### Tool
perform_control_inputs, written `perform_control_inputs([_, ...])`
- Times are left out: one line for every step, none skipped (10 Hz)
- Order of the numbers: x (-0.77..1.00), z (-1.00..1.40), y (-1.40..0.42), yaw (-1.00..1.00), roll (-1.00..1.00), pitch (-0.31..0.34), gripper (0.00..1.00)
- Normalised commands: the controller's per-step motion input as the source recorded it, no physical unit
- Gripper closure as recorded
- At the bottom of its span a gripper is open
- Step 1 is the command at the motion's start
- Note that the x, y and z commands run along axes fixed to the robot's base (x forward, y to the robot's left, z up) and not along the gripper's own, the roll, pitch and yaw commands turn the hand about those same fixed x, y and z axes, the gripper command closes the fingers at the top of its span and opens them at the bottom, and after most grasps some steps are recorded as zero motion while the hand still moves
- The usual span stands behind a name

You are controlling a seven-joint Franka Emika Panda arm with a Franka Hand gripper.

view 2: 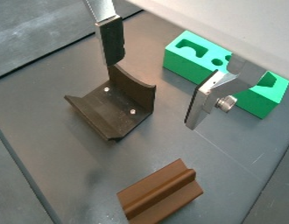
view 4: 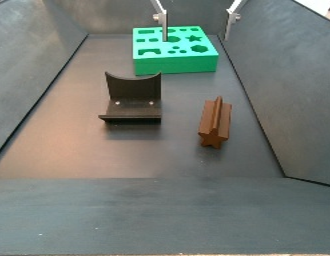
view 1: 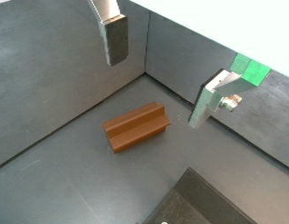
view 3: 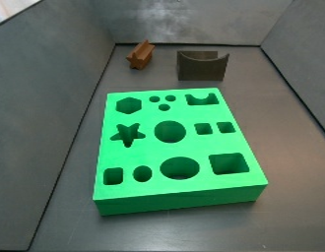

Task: Pick up the star object. Move up. Place the star object on the fixture. Regrasp the star object. Move to above the board. Insert the star object.
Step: Pick up the star object.

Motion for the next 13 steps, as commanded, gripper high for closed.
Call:
perform_control_inputs([-0.14, -0.27, 0.09, -0.03, 0.0, 0.0, 0.0])
perform_control_inputs([-0.48, -0.43, 0.24, -0.27, -0.01, -0.02, 0.0])
perform_control_inputs([-0.53, -0.46, 0.25, -0.37, -0.02, -0.059, 0.0])
perform_control_inputs([-0.7, -0.47, 0.27, -0.43, -0.01, -0.08, 0.0])
perform_control_inputs([-0.79, -0.48, 0.29, -0.46, -0.01, -0.094, 0.0])
perform_control_inputs([-0.68, -0.5, 0.21, -0.42, -0.08, -0.19, 0.0])
perform_control_inputs([-0.13, -0.6, 0.09, -0.26, -0.08, -0.22, 0.0])
perform_control_inputs([0.0, -0.74, 0.0, -0.27, 0.0, -0.194, 0.0])
perform_control_inputs([0.07, -0.71, -0.03, -0.31, 0.0, -0.171, 0.0])
perform_control_inputs([0.17, -0.66, -0.04, -0.32, 0.0, -0.137, 0.0])
perform_control_inputs([0.15, -0.63, 0.0, -0.33, -0.03, -0.154, 0.0])
perform_control_inputs([0.11, -0.65, -0.01, -0.33, -0.01, -0.173, 0.0])
perform_control_inputs([0.15, -0.66, -0.02, -0.32, 0.0, -0.169, 0.0])
